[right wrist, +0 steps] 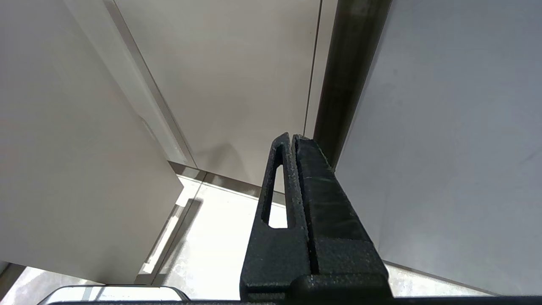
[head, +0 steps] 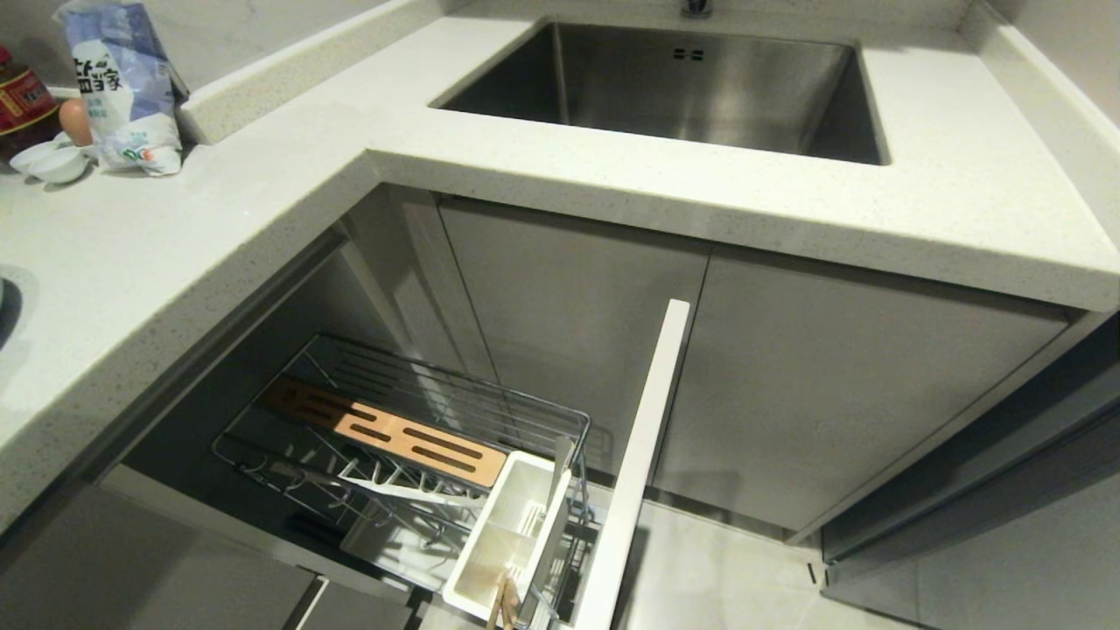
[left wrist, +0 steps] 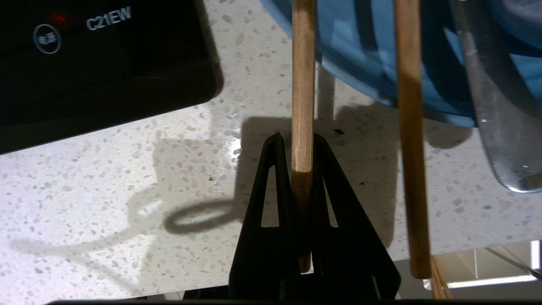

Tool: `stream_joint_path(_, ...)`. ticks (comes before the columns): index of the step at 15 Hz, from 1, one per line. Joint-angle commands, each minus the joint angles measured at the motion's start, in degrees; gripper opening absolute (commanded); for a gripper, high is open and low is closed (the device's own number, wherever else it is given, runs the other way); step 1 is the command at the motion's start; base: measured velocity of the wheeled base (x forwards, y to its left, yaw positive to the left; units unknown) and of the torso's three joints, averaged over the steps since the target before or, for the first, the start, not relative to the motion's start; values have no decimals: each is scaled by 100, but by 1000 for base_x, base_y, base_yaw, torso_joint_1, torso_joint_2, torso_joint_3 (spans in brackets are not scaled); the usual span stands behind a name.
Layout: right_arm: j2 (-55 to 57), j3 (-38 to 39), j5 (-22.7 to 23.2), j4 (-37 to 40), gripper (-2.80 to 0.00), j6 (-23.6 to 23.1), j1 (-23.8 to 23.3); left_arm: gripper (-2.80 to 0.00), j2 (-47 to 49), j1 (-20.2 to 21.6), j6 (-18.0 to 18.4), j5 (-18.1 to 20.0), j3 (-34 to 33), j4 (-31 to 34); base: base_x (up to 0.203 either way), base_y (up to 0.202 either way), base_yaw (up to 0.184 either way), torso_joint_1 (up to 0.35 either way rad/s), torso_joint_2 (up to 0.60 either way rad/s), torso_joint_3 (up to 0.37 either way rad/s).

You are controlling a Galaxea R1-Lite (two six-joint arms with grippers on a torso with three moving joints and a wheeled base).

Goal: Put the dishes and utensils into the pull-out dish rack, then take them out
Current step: Take the chopsticks out of the cupboard

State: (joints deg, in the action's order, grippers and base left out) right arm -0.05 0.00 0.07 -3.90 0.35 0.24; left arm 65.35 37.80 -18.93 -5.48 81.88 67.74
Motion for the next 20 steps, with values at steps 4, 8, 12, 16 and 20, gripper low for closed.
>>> stream_joint_path(4, -4, 132, 1, -5, -280, 0, 2, -280, 74, -27, -22, 64, 91, 37, 0, 0, 0, 0, 0, 0)
stream_joint_path(8, -4, 132, 1, -5, -280, 0, 2, 0, 65, -27, -14, 38, 82, 46, 0, 0, 0, 0, 0, 0)
stream_joint_path(12, -4, 132, 1, -5, -280, 0, 2, 0, 48, -26, -23, 20, 73, 46, 0, 0, 0, 0, 0, 0)
stream_joint_path(16, -4, 132, 1, -5, -280, 0, 2, 0, -28, -20, -23, 6, 82, 55, 0, 0, 0, 0, 0, 0)
stream_joint_path(20, -4, 132, 1, -5, -280, 0, 2, 0, -330, -26, -15, -111, 79, 81, 0, 0, 0, 0, 0, 0)
